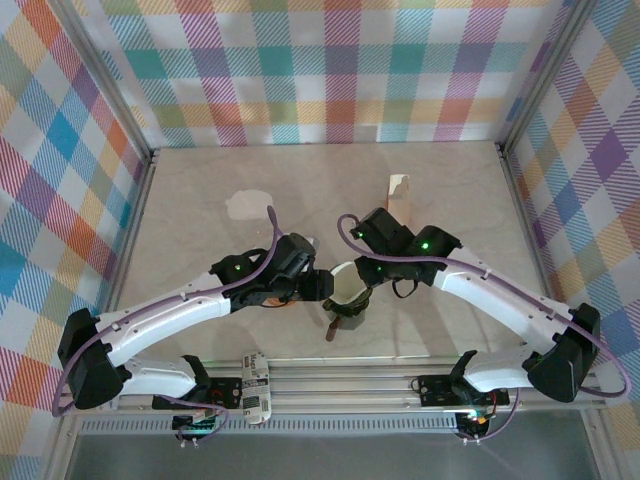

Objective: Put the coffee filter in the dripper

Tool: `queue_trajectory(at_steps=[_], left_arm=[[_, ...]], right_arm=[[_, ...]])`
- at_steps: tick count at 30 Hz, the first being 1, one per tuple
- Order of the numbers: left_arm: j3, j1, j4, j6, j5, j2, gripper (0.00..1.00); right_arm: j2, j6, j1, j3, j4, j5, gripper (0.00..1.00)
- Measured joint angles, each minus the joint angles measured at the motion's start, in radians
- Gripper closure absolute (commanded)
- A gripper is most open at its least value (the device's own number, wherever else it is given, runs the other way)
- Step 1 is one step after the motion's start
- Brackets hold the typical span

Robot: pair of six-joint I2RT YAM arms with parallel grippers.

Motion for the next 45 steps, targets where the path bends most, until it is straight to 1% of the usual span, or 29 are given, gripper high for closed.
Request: queue_trajectory(at_steps=[2,3,4,7,12,17,23,30,37,45], left_arm=[[-0.003,0.0,0.0,0.0,0.0,0.0,0.51],[-0.003,0.0,0.0,0.0,0.0,0.0,0.5],[-0.004,0.0,0.0,0.0,0.0,0.0,0.5],[-0.004,0.0,0.001,0.0,0.0,0.0,0.5],[-0.004,0.0,0.002,0.0,0.0,0.0,0.49],[-0.004,0.0,0.002,0.0,0.0,0.0,0.49],[-0.005,0.0,0.002,0.0,0.0,0.0,0.49],[-0.005,0.0,0.002,0.0,0.0,0.0,0.49],[-0.005,0.0,0.002,0.0,0.0,0.0,0.49],[-0.005,0.0,0.003,0.0,0.0,0.005,0.49]], right_arm=[[-0.001,-0.004,0.0,0.0,0.002,0.002,0.45],[-0.001,-0.005,0.0,0.0,0.003,0.003,0.39],[-0.002,-0.005,0.0,0.0,0.004,0.004,0.34],[-0.006,-0.004,0.0,0.0,0.004,0.004,0.29],[-0.003,0.0,0.0,-0.011,0.015,-0.015,0.26],[0.006,0.008,0.0,-0.058,0.026,-0.038,0.25],[0.012,0.018,0.0,-0.088,0.026,-0.042,0.24],[0.021,0.019,0.0,-0.084,0.025,-0.042,0.21],[0.068,0.019,-0.001,-0.043,0.04,-0.042,0.21],[0.079,0.019,-0.001,-0.089,0.066,-0.042,0.21]])
